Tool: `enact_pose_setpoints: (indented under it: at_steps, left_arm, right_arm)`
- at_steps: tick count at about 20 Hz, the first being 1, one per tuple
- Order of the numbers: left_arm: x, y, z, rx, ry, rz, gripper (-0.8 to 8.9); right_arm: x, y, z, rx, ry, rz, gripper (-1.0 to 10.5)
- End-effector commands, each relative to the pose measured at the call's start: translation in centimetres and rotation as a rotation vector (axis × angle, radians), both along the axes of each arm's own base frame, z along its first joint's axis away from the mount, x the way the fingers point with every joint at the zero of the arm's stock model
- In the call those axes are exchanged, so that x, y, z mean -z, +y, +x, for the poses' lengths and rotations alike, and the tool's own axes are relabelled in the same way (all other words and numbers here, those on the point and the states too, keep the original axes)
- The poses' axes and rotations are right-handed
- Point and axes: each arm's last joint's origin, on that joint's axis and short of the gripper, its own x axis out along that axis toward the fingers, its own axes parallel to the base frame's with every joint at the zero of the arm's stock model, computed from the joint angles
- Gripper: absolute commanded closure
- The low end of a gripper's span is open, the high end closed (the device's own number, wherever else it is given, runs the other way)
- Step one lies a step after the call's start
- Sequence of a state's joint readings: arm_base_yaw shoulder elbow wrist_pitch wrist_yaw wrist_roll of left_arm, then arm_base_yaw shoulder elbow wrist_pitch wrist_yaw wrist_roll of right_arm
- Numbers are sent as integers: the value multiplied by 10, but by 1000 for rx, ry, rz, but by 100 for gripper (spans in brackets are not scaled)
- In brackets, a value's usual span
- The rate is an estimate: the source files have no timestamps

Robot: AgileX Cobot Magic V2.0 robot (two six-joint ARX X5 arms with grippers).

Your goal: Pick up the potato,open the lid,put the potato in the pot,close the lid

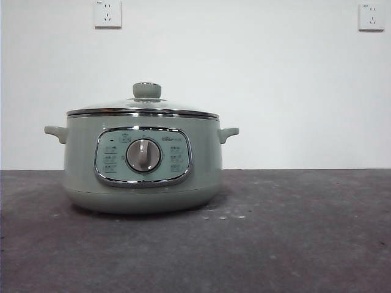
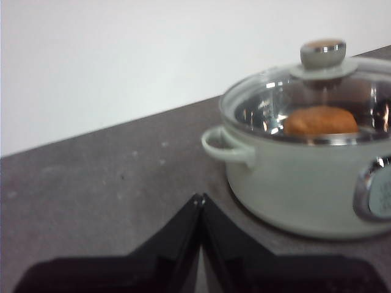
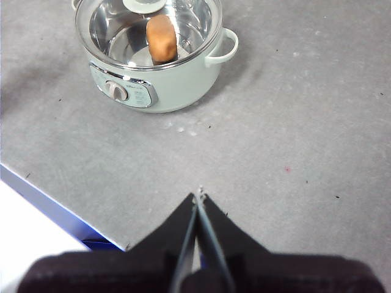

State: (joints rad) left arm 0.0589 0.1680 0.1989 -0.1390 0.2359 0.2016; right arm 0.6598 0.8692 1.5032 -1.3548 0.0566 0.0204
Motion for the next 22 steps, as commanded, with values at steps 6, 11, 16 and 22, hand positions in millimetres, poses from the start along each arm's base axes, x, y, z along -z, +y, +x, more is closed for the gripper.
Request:
enact_pose_setpoints:
  at_steps: [6, 11, 16, 22]
  left_arm:
    - [55, 0, -3, -27, 73, -134, 817]
    - [54, 1, -2, -41, 66, -146, 817]
    - [54, 1, -2, -43, 77, -146, 817]
    - [55, 1, -2, -43, 84, -147, 817]
  right_arm:
    - [4, 0, 0, 9, 29, -16, 946]
    - [4, 0, 0, 9, 29, -16, 946]
    - [4, 0, 0, 9, 29, -16, 946]
    - [4, 0, 0, 9, 29, -16, 946]
